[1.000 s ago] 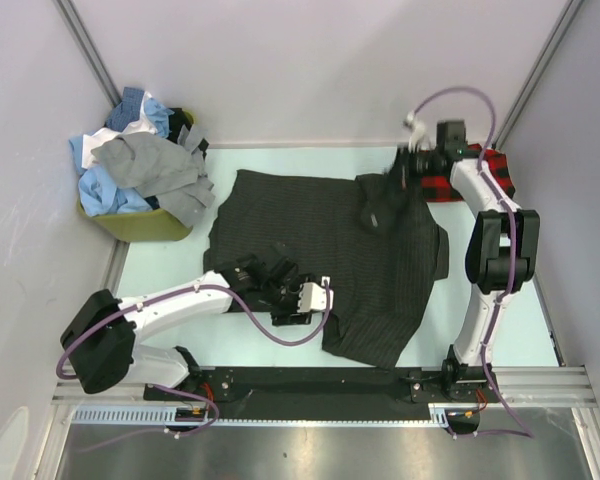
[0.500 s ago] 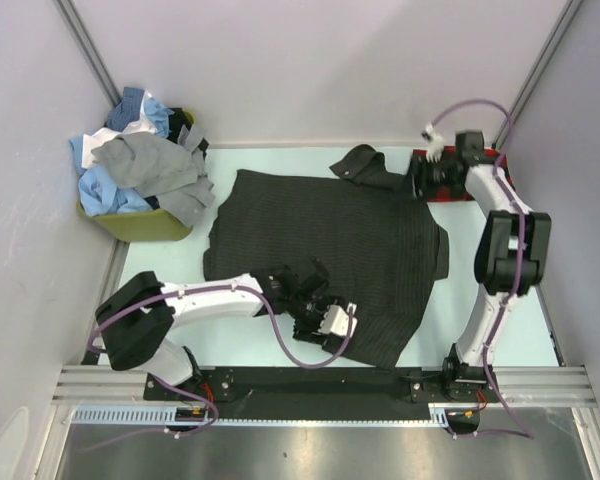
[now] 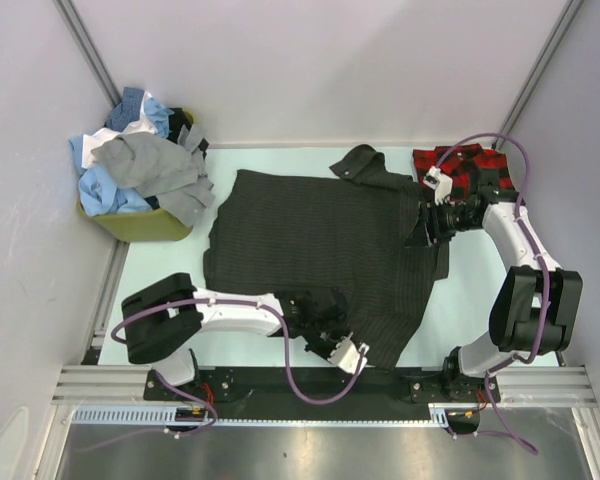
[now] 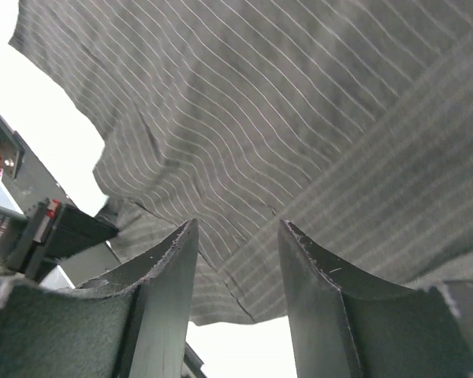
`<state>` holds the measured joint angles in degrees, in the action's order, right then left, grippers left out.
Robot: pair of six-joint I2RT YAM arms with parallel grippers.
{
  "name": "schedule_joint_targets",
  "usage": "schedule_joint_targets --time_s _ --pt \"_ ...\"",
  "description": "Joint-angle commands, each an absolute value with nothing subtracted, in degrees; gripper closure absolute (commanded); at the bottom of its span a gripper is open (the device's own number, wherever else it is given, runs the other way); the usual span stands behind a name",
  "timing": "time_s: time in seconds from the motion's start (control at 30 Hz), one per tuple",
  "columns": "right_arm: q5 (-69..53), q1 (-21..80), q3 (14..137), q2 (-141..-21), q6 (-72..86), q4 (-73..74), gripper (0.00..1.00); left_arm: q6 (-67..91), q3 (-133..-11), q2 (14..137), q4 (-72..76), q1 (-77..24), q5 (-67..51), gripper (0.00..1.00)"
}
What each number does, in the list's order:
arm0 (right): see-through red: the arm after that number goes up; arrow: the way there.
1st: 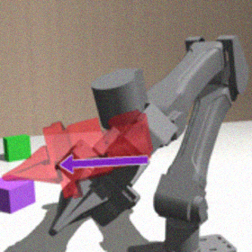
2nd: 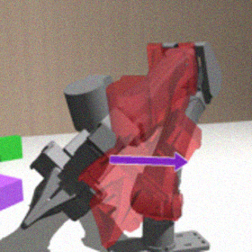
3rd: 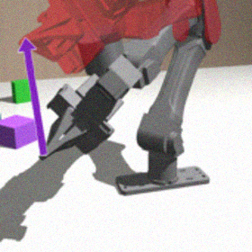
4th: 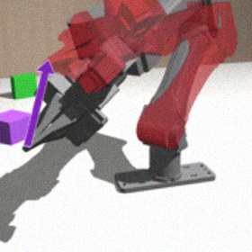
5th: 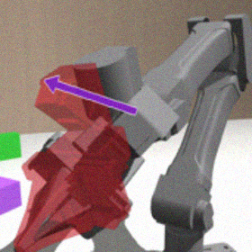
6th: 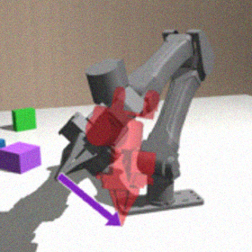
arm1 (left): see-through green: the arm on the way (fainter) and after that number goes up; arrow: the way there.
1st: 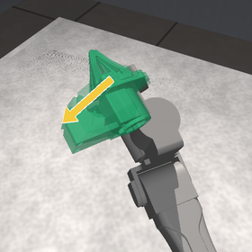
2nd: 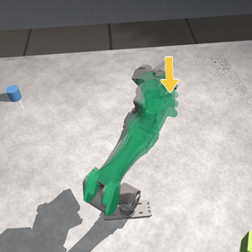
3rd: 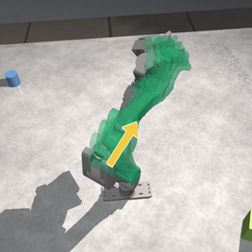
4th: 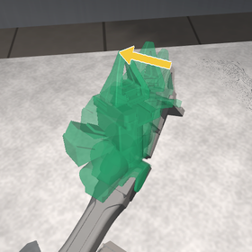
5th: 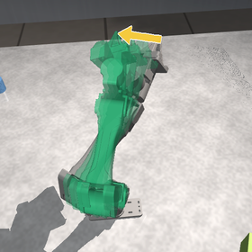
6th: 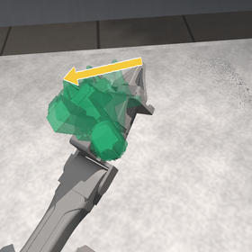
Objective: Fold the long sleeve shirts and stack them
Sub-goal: Fold the shirt
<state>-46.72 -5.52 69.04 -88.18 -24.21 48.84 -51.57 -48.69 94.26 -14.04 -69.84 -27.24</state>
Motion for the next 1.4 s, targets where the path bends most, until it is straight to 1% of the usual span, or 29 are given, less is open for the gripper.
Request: schedule_joint_targets --time_s 0.0,0.03,0.1,0.13,0.2,0.23,0.3,0.33,0.37,0.4,0.47,0.5,0.53,0.57,0.6,0.67,0.7,0.77,0.8,0.87,0.93,0.97,1.07,1.17,1.23,1.37 --pt "-45.7 -7.5 68.7 -85.3 -27.3 50.6 0.5 -49.2 -50.8 91.2 -12.9 -69.8 -26.4 0.91" --pt "-45.6 -7.6 69.2 -85.5 -27.6 51.1 0.51 -47.8 -51.6 89.9 -13.4 -69.4 -27.2 1.0" --pt "-45.6 -8.2 70.3 -86.0 -27.9 51.2 0.51 -45.1 -53.7 86.7 -13.8 -67.7 -31.4 1.0" --pt "-45.5 -8.3 71.8 -86.9 -27.9 51.1 0.51 -40.9 -57.5 86.6 -14.1 -64.6 -33.1 1.0" --pt "-45.3 -9.0 73.9 -88.4 -27.7 51.2 0.5 -36.1 -62.7 88.9 -16.1 -60.3 -37.9 1.0" --pt "-44.9 -9.2 76.1 -89.6 -27.3 51.2 0.51 -31.3 -67.5 90.2 -16.1 -55.9 -38.8 1.0" --pt "-44.2 -9.8 77.9 -91.0 -26.7 50.6 0.5 -24.0 -73.8 95.1 -14.4 -51.7 -38.7 1.0" --pt "-43.8 -10.0 79.9 -92.2 -25.9 50.5 0.49 -20.8 -75.7 97.1 -11.9 -47.5 -37.4 1.0" --pt "-43.3 -10.4 80.6 -92.6 -25.5 50.5 0.49 -17.3 -77.7 101.6 -10.7 -45.2 -36.4 1.0" --pt "-42.5 -10.5 81.6 -93.0 -25.2 50.3 0.49 -9.7 -82.0 104.1 -9.9 -40.7 -34.6 1.0" --pt "-41.9 -11.0 82.8 -93.3 -24.3 50.3 0.46 -2.8 -85.9 110.5 -8.2 -36.8 -31.7 1.0" --pt "-41.8 -11.2 82.9 -93.2 -24.1 50.3 0.45 2.9 -87.6 112.0 -7.1 -33.7 -30.7 0.95" --pt "-42.0 -11.2 82.7 -93.0 -23.9 50.2 0.44 4.6 -88.3 113.5 -5.6 -32.4 -31.9 0.81" --pt "-42.3 -11.2 81.7 -92.7 -23.6 50.2 0.44 5.6 -89.1 115.8 -5.7 -31.6 -32.6 0.65" --pt "-43.3 -11.0 81.2 -92.6 -23.2 50.2 0.44 6.3 -90.2 116.5 -6.3 -30.5 -33.0 0.52" --pt "-44.6 -10.5 79.2 -92.5 -22.0 50.5 0.45 6.2 -89.4 116.1 -6.5 -29.7 -34.3 0.46" --pt "-46.4 -10.1 78.1 -92.4 -21.5 50.5 0.46 5.5 -87.9 115.3 -6.3 -29.0 -34.3 0.38" --pt "-48.3 -8.2 75.3 -91.4 -18.7 49.1 0.47 4.1 -85.8 112.2 -6.2 -28.5 -34.3 0.36" --pt "-49.3 -7.2 71.8 -90.4 -17.3 46.5 0.48 2.7 -83.5 110.8 -6.5 -27.8 -34.3 0.35" --pt "-50.4 -3.2 68.7 -89.9 -15.2 43.7 0.49 1.7 -80.7 106.5 -7.4 -26.9 -34.7 0.35" --pt "-51.2 -0.5 64.4 -90.6 -11.5 39.7 0.5 -1.3 -76.9 102.5 -10.7 -25.4 -35.3 0.35" --pt "-51.7 1.8 63.3 -91.1 -9.9 38.2 0.5 -2.6 -75.9 101.1 -12.2 -25.0 -35.4 0.35" --pt "-51.0 4.6 60.6 -94.2 -6.3 32.6 0.5 -7.7 -70.3 95.8 -16.0 -23.2 -35.2 0.34" --pt "-50.4 4.7 59.4 -97.7 -2.5 29.8 0.5 -9.0 -68.0 91.2 -18.5 -20.8 -34.8 0.32" --pt "-50.0 5.0 58.3 -99.0 -0.4 28.9 0.48 -10.1 -67.1 88.1 -19.8 -20.3 -34.4 0.31" --pt "-47.8 6.2 57.0 -100.5 1.1 28.0 0.49 -11.9 -64.0 83.9 -20.5 -20.0 -33.6 0.31"
